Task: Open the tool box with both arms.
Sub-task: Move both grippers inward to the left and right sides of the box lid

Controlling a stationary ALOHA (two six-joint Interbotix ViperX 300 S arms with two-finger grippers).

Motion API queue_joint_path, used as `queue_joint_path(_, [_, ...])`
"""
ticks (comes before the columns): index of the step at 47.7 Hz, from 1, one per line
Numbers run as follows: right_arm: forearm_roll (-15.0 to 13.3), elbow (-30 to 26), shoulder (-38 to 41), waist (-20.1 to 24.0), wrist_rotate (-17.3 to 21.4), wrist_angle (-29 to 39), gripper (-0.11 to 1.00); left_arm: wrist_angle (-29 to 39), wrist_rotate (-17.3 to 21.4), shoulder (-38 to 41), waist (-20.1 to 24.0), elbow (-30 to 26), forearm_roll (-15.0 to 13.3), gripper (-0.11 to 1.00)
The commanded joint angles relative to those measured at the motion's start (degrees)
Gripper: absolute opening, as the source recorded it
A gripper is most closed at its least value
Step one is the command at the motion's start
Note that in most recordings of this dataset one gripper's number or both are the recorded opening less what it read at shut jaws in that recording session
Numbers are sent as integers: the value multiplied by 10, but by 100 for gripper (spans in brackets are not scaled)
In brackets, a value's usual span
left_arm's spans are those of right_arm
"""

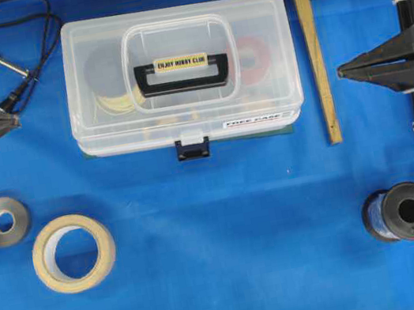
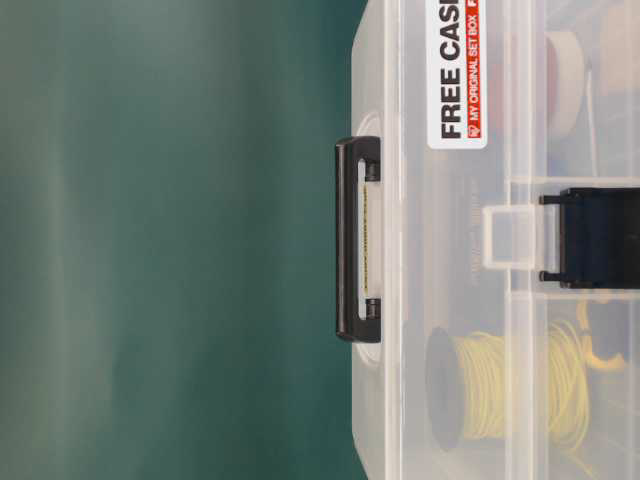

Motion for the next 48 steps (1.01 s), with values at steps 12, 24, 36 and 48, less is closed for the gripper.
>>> queue_joint_path(12, [3,-41,2,-60,2,72,0,83,23,14,43,-13,-20,0])
queue_joint_path(24, [8,-46,13,-108,4,144,2,134,27,17,93,-11,-20,0])
queue_joint_path(36, [10,-43,40,-143,4,245,69,194,23,20,114,-9,-20,27])
queue_joint_path(48, [10,-41,91,-158,4,294,80,200,27,47,125,1,-20,89])
